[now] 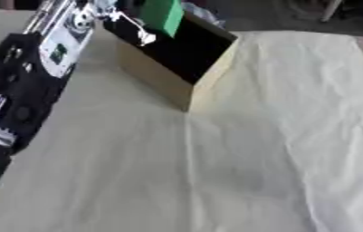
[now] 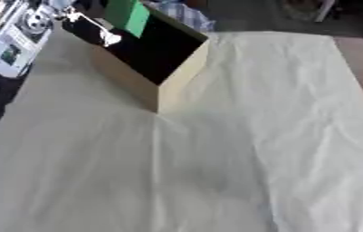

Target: Pick up objects on the table and place them in the box.

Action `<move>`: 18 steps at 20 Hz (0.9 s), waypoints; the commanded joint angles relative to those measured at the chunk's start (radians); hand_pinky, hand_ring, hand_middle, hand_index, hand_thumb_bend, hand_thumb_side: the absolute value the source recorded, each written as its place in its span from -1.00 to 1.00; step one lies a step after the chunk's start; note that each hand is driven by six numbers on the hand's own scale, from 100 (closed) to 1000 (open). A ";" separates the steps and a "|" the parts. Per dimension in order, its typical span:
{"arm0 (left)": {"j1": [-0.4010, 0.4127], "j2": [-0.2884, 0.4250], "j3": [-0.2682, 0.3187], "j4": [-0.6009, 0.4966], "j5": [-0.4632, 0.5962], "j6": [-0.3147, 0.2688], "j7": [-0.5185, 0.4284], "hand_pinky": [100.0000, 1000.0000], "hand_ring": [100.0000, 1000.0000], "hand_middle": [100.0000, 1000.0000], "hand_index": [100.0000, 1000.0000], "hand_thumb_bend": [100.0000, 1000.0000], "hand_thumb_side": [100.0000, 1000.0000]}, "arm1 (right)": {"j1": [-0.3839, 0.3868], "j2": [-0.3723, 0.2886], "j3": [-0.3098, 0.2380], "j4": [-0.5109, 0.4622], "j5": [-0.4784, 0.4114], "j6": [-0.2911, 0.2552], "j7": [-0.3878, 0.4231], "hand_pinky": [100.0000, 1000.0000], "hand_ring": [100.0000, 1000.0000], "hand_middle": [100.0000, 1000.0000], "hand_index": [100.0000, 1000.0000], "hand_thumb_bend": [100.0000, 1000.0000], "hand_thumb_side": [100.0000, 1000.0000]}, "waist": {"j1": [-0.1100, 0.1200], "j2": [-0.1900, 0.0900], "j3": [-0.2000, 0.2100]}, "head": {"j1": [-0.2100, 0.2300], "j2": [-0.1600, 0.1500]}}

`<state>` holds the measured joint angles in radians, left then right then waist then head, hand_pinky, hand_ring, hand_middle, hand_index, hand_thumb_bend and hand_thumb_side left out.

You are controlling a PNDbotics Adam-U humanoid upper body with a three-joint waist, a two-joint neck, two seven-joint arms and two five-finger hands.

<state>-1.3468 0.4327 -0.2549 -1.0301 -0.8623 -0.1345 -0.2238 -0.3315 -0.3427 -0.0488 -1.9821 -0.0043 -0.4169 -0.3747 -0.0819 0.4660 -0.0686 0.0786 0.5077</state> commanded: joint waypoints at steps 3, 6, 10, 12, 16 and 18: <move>-0.035 -0.003 0.008 0.007 -0.027 -0.018 0.028 -0.46 -0.06 -0.25 -0.10 -1.00 -0.81 | -0.007 -0.002 -0.003 -0.018 -0.006 0.005 0.000 0.55 0.35 0.09 0.60 -1.00 0.75 | 0.003 -0.014 -0.006 | 0.009 -0.018; -0.047 -0.012 0.007 0.017 -0.041 -0.022 0.040 -0.44 -0.06 -0.24 -0.09 -1.00 -0.83 | -0.014 0.005 0.003 -0.018 -0.011 0.008 0.003 0.55 0.35 0.08 0.60 -1.00 0.77 | 0.005 0.008 -0.010 | 0.018 -0.020; -0.070 -0.012 0.010 0.033 -0.073 -0.029 0.055 -0.43 -0.06 -0.24 -0.09 -1.00 -0.86 | -0.020 0.008 0.004 -0.018 -0.016 0.010 0.006 0.55 0.35 0.08 0.60 -1.00 0.77 | 0.018 0.020 -0.018 | 0.027 -0.023; -0.075 -0.013 0.008 0.040 -0.083 -0.039 0.055 -0.41 -0.04 -0.23 -0.08 -1.00 -0.88 | -0.022 0.010 0.004 -0.018 -0.018 0.012 0.006 0.55 0.35 0.08 0.60 -1.00 0.78 | 0.023 0.025 -0.022 | 0.030 -0.025; -0.075 -0.020 0.004 0.057 -0.101 -0.061 0.035 -0.37 -0.02 -0.20 -0.04 -1.00 -0.94 | -0.027 0.012 0.002 -0.018 -0.020 0.013 0.004 0.55 0.35 0.08 0.60 -1.00 0.78 | 0.031 0.033 -0.031 | 0.045 -0.036; -0.070 -0.021 0.006 0.069 -0.112 -0.064 0.022 -0.34 0.00 -0.17 -0.01 -1.00 -0.99 | -0.029 0.015 0.001 -0.018 -0.021 0.013 0.002 0.55 0.35 0.08 0.60 -1.00 0.78 | 0.035 0.035 -0.037 | 0.053 -0.041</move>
<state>-1.3932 0.4066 -0.2550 -0.9562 -0.9675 -0.1942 -0.1950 -0.3525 -0.3193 -0.0426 -1.9821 -0.0178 -0.4051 -0.3698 -0.0458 0.5247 -0.1042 0.1250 0.4823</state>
